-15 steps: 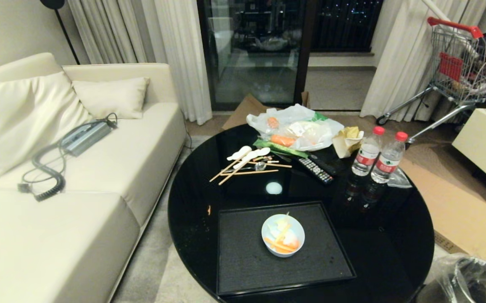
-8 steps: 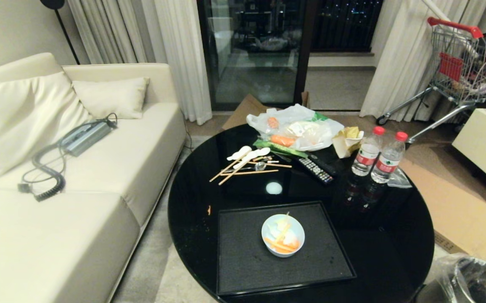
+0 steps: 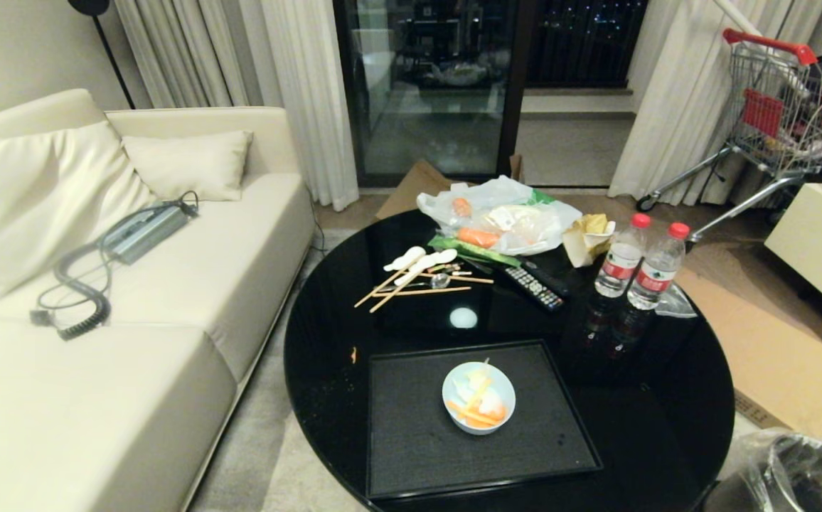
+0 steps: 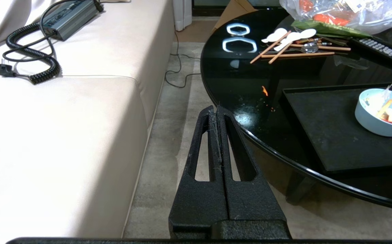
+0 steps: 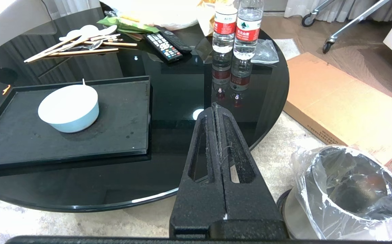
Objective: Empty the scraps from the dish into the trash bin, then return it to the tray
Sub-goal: Pick up the bowl with leftover food
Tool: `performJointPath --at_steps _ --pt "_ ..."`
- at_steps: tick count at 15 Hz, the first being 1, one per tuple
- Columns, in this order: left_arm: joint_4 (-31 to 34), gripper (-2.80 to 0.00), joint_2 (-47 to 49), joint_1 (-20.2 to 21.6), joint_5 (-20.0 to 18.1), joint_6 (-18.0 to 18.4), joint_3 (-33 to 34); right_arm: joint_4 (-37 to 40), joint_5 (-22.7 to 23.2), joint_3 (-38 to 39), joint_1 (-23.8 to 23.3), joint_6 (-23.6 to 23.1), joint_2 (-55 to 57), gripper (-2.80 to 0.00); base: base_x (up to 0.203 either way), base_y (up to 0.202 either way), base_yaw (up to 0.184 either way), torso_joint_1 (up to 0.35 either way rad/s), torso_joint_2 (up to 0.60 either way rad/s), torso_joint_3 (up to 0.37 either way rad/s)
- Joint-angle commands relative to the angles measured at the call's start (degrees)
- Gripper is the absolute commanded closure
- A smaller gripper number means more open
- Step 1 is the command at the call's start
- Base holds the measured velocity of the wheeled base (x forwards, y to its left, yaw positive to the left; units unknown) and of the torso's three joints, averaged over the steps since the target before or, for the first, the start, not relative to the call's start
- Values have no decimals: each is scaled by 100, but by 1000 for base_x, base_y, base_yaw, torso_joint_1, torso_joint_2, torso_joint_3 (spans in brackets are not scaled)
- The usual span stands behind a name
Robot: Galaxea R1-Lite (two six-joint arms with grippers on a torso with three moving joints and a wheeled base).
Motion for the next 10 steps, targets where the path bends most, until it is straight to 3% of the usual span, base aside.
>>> performJointPath --at_steps 1,4,10 --pt "6 0 -2 0 -7 -4 0 0 -2 0 1 -2 0 0 0 0 0 0 0 0" --pt "-2 0 -2 0 2 -4 0 -4 -2 0 1 -2 0 0 0 0 0 2 2 -27" --pt "-2 0 -2 0 2 -4 0 0 -2 0 1 -2 0 0 0 0 0 2 2 -175"
